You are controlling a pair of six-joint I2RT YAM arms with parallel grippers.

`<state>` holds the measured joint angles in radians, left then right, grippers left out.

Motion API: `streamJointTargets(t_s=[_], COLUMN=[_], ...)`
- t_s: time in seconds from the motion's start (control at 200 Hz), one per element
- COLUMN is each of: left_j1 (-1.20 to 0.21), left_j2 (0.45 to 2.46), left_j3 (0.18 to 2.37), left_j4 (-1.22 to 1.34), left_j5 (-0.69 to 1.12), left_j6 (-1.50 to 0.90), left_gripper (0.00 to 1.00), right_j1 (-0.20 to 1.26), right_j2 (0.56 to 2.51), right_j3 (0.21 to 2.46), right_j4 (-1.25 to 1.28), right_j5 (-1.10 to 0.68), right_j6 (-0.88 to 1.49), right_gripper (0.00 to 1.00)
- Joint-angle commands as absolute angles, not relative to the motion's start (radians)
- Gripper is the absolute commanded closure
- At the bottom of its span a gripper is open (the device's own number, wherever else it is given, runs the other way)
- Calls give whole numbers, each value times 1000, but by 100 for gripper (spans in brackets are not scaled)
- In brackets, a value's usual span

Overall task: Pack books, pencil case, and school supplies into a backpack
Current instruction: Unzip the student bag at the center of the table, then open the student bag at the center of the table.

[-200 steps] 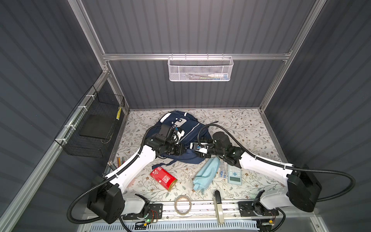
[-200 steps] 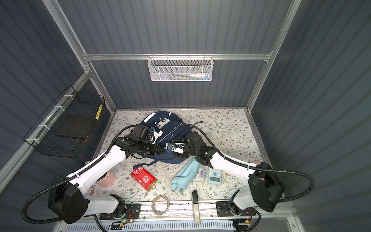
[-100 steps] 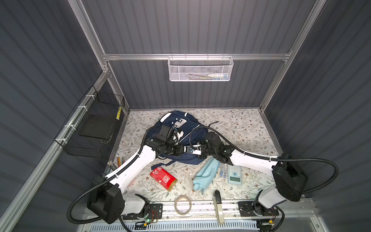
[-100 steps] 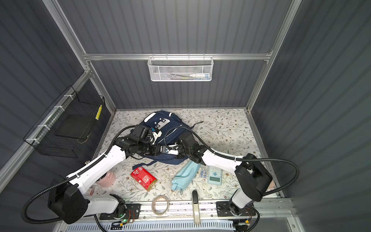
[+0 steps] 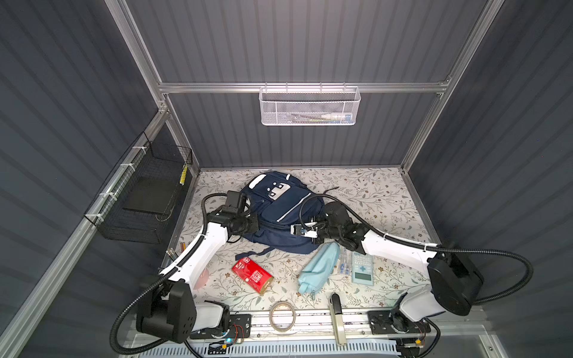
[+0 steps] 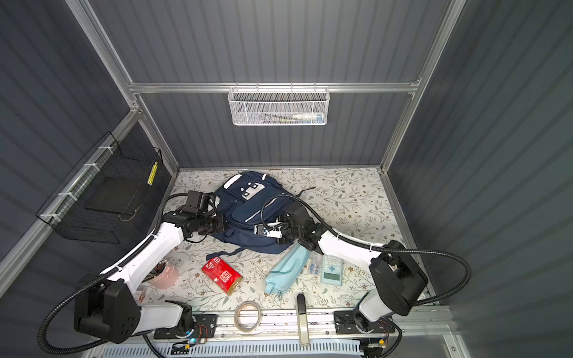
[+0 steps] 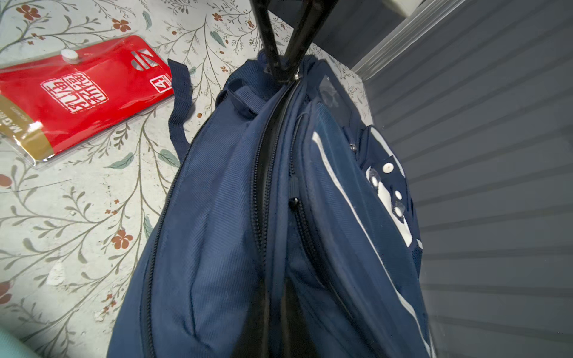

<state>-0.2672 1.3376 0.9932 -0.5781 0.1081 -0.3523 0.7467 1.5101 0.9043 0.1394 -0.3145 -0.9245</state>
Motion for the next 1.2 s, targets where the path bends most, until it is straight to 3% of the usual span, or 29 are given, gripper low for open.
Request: streamJointTargets(t_s=[0.0,0.23,0.245,0.33,0.38,0.605,0.69,0.801,0.926,1.196], left_j1=[-207,-206,-206,-206,-206,-208,-244,-401,-540,-741], left_j2=[1357,1372,1370,1342,1318,1241,1230,1294,1406,1650], left_j3=[991,1020,1021,1025,1024,1059,1073,1145,1225,1405], left_j4=[-507,-514,-513,-518,-523,-598,-570,-591,-603,-659], left_j5=[-21,66,75,93,100,165,199,114,24,-229], left_j6=[-383,-357,-357,-357,-357,-326,-290,-206,-168,-94], left_gripper=[100,100,94,57,39,1,0,0,0,0], right_j1=[720,719,719,732,743,747,738,678,563,444], right_j2=[1459,1445,1446,1455,1462,1359,1284,1194,1126,934], right_j3=[872,874,879,910,929,858,823,810,801,689], right_j4=[74,104,104,106,103,246,281,239,87,-38], right_j5=[-325,-367,-371,-361,-351,-233,-146,-24,-41,-61], right_j6=[-928,-898,-892,-852,-837,-651,-477,-135,136,358], right_gripper=[100,100,100,72,61,40,36,32,30,25])
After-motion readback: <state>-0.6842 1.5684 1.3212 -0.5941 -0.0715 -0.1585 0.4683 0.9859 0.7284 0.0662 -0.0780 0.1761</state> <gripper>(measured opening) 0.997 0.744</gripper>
